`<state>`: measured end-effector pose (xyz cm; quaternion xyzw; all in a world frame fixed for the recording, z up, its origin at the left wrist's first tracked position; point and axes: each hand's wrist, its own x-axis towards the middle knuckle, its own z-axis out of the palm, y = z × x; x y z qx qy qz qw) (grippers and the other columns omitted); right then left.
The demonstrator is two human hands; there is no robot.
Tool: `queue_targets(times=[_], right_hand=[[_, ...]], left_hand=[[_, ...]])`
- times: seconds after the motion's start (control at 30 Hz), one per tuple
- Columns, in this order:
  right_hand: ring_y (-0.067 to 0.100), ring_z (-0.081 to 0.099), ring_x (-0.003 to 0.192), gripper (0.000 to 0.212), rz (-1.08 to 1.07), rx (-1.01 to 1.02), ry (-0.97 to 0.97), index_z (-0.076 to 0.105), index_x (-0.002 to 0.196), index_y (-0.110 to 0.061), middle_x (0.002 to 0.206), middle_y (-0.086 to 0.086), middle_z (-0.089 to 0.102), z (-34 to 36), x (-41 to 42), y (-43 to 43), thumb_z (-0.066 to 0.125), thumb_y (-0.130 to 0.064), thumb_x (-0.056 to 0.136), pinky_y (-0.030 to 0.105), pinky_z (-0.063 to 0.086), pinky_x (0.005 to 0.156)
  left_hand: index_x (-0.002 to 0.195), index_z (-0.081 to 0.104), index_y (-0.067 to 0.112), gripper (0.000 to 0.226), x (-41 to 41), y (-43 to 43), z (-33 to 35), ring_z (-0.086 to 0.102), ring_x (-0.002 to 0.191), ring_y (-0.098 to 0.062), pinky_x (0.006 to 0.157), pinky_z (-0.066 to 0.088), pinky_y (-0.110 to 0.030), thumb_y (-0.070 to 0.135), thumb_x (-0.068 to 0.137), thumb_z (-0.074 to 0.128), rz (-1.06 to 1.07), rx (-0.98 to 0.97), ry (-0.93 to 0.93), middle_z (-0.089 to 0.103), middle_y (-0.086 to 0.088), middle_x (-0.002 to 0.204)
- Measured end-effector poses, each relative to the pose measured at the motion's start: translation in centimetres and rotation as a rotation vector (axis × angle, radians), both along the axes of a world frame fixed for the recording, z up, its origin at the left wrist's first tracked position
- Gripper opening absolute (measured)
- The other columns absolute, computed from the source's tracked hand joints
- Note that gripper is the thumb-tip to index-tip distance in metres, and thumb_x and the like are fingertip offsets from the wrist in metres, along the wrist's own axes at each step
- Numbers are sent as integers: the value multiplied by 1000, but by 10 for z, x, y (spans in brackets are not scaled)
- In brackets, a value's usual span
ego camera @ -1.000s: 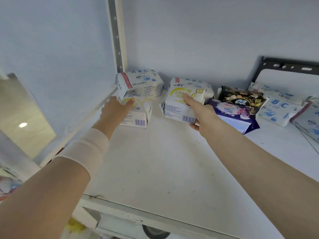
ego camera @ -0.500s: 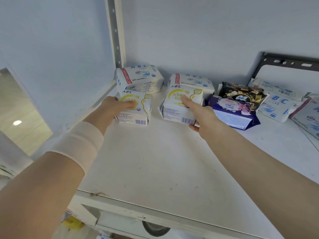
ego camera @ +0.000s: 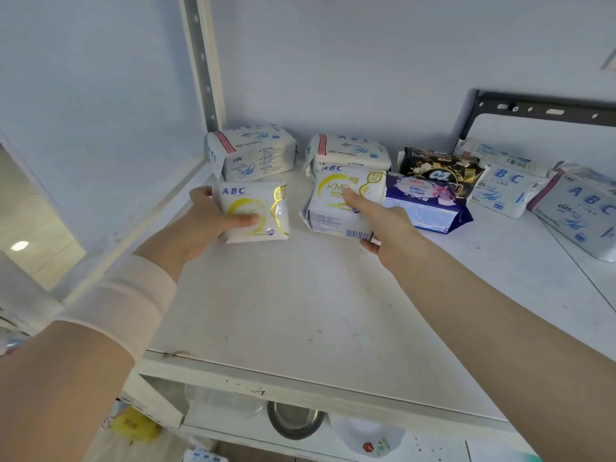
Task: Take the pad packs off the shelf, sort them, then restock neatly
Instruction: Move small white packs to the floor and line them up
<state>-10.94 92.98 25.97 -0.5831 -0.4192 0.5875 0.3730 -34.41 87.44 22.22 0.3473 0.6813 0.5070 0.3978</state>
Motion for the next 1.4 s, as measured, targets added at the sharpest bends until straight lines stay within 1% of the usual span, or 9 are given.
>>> queue_targets(times=[0.27, 0.53, 0.67, 0.87, 1.0, 1.07, 1.17, 1.3, 1.4], right_hand=[[11, 59, 82, 37, 74, -64, 84, 56, 101, -18, 97, 1, 66, 1, 25, -22, 77, -31, 72, 27, 48, 73], [12, 59, 82, 14, 160, -11, 172, 63, 81, -25, 79, -6, 68, 6, 76, -61, 75, -27, 74, 31, 50, 84], [16, 60, 88, 22, 196, -7, 173, 66, 88, -19, 84, -3, 69, 4, 116, -92, 77, -29, 72, 33, 52, 87], [16, 52, 90, 51, 270, 63, 136, 66, 96, -17, 98, 2, 60, -2, 186, -151, 80, -45, 56, 35, 53, 89], [16, 61, 100, 45, 262, 90, 168, 66, 103, -14, 112, 4, 68, -17, 231, -189, 73, -43, 69, 34, 48, 97], [21, 60, 109, 55, 249, 89, 170, 67, 99, -15, 119, 9, 64, -24, 249, -210, 76, -51, 57, 37, 46, 100], [24, 59, 105, 77, 237, 115, 175, 67, 100, -12, 124, 13, 61, -32, 277, -236, 82, -58, 40, 43, 46, 100], [17, 58, 98, 80, 200, 125, 158, 64, 107, -6, 114, 24, 59, -44, 316, -266, 81, -54, 45, 37, 50, 95], [14, 62, 105, 62, 190, 90, 126, 62, 107, -11, 110, 8, 63, -64, 342, -293, 74, -45, 56, 39, 46, 101]], left_hand=[[114, 24, 24, 73, 34, -25, 5, 51, 70, -7, 54, 39, -20, 14, 69, 80, 39, 90, 141, 52, 6, 90], [134, 28, 20, 81, 72, -78, 17, 55, 82, -1, 69, 44, -16, 17, 70, 79, 80, 168, 99, 56, 1, 101], [133, 30, 19, 77, 102, -118, 27, 55, 78, 2, 59, 43, -5, 17, 73, 77, 117, 181, 139, 57, 7, 92], [131, 34, 21, 73, 164, -190, 30, 61, 88, -9, 79, 50, -20, 20, 72, 76, 168, 220, 128, 62, -5, 106], [133, 35, 20, 70, 215, -229, 18, 63, 80, -7, 60, 51, -14, 19, 75, 74, 159, 225, 101, 62, -5, 105], [134, 34, 22, 70, 237, -248, 10, 62, 75, -8, 52, 48, -12, 20, 75, 74, 162, 210, 60, 62, -4, 104], [134, 34, 19, 70, 263, -273, -2, 63, 86, -8, 67, 54, -16, 14, 75, 73, 154, 201, 17, 63, -2, 104], [131, 35, 15, 66, 292, -301, -16, 65, 83, -2, 69, 54, -15, 9, 76, 71, 108, 170, -10, 64, 2, 100], [132, 36, 14, 69, 307, -318, -41, 64, 90, -5, 70, 54, -16, 8, 75, 73, 35, 109, -22, 63, 2, 103]])
